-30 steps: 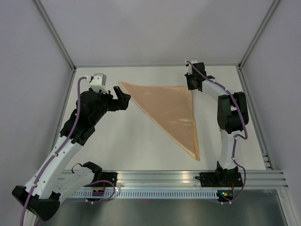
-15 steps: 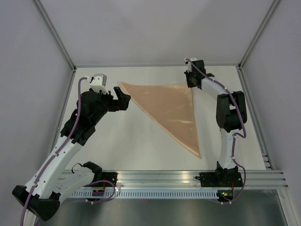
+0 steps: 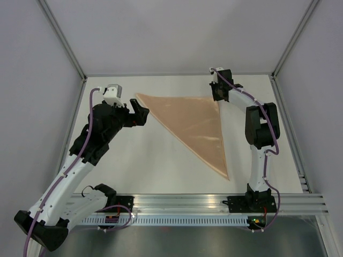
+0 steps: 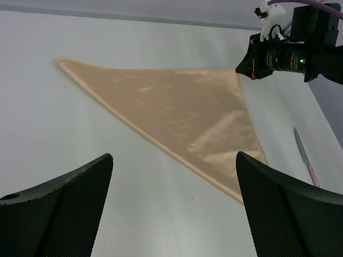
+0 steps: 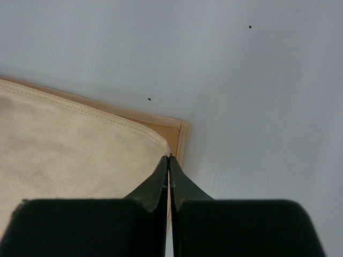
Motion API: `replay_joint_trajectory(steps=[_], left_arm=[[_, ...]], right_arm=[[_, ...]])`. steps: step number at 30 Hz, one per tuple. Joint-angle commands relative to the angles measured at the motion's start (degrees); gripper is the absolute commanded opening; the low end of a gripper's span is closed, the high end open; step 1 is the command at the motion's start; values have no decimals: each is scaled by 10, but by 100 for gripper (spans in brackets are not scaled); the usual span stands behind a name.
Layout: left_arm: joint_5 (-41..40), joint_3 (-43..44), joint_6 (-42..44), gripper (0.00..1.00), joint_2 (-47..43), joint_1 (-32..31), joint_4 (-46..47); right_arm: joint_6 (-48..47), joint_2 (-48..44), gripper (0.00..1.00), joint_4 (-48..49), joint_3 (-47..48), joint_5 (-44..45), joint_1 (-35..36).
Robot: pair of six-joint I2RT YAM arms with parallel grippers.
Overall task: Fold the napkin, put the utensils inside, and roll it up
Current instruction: Fold the napkin at the center of the board.
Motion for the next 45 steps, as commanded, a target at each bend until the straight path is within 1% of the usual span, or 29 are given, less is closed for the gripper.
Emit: replay_joint_trajectory(steps=[1,15,27,31,34,35,37,38,40,41,45], left_arm=[[12,-2,-23,99,2,2,23],[13,-5,-25,99,3,2,26],[13,-11,-24,99,2,3,30],[13,-12,-22,100,3,3,33],[12,-13,-22,100,3,3,34],[13,-14,-22,100,2,2,35],[13,-16,-22,100,2,3,37],[13,-17,-22,100,2,3,37],[13,-19,-22,100,0,3,37],[13,-19,-22,100,0,3,37],[12,-26,-22,100,-7,3,41]], right_arm=[[-7,7,0,2,18,19,-1],[-7,17,0,5,23,33,-5],[-3,40,0,-1,48,39,-9],[-4,45,2,-4,55,41,-8],[-6,49,7,-5,59,43,-8],[-5,49,13,-5,60,44,-8],[-4,51,19,-8,65,45,-8],[-3,52,26,-10,66,45,-8],[-1,53,34,-10,66,44,-8],[0,53,41,-12,66,48,-8],[7,35,53,-24,66,48,-12]])
